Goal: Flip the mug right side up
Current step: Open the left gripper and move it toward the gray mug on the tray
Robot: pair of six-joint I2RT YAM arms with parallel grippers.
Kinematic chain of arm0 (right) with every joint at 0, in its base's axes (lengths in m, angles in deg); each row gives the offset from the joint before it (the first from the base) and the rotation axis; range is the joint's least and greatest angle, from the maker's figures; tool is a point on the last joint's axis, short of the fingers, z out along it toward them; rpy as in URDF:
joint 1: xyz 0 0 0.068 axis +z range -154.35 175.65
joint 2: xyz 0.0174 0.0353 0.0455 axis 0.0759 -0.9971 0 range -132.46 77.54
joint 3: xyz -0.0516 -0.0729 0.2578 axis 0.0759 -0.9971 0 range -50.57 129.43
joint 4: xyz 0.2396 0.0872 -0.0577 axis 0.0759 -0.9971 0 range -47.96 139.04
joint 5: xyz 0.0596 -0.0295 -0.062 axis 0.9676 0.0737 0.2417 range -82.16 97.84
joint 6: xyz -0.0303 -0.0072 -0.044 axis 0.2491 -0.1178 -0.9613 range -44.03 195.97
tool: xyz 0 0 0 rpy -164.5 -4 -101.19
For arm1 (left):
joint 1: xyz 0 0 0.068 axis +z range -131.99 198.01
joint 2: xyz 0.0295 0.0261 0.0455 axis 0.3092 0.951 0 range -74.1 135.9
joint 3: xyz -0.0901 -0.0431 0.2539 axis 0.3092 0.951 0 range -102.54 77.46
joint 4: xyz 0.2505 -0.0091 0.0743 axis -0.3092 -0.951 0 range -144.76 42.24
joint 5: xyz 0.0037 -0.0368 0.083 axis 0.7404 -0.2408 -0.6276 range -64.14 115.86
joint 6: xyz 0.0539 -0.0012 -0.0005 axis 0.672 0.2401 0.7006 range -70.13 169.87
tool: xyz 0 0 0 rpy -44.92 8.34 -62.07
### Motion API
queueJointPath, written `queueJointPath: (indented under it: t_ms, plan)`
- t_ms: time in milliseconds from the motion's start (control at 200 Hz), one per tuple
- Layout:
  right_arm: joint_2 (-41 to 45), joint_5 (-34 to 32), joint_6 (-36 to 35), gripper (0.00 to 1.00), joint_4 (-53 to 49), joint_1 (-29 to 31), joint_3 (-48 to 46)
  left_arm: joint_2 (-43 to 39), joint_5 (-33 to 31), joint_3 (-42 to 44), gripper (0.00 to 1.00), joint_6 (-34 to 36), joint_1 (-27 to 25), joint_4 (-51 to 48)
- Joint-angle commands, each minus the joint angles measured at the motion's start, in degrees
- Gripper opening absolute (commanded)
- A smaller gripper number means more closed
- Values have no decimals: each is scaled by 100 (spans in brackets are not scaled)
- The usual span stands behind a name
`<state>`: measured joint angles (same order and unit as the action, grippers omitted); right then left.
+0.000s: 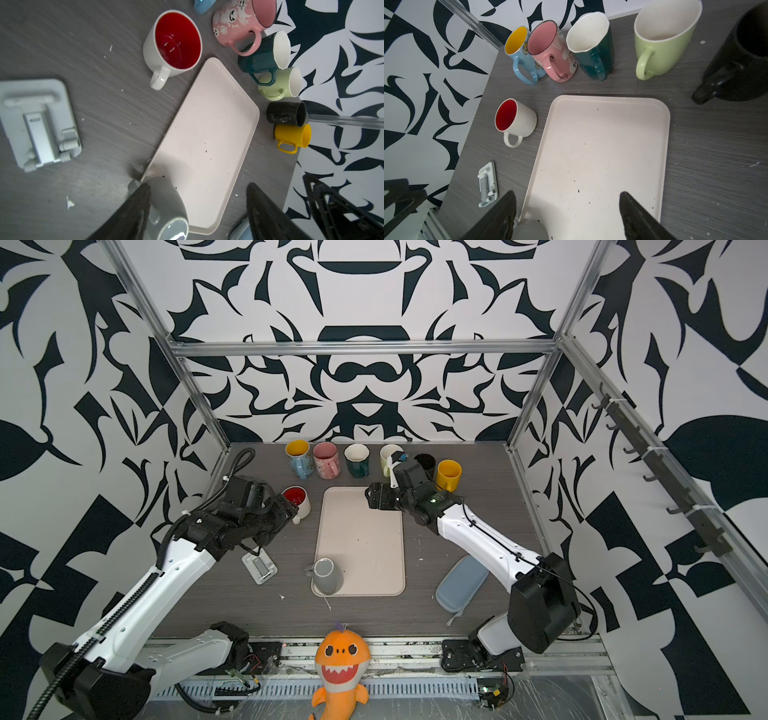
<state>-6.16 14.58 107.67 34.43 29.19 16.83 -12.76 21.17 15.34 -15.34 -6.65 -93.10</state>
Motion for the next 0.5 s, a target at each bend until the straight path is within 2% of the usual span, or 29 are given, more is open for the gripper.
queueJointPath:
  t_ms: [0,295,495]
  plan:
    - [304,-283,-56,82,2,29,-123,-382,174,183,76,-1194,7,-628]
    - [592,-419,-138,82,28,30,-424,-1152,1022,1181,73,-3179,-76,-159]
    - [534,-402,-162,82,114,30,-481,-957,1062,1549,71,-4342,-767,-159]
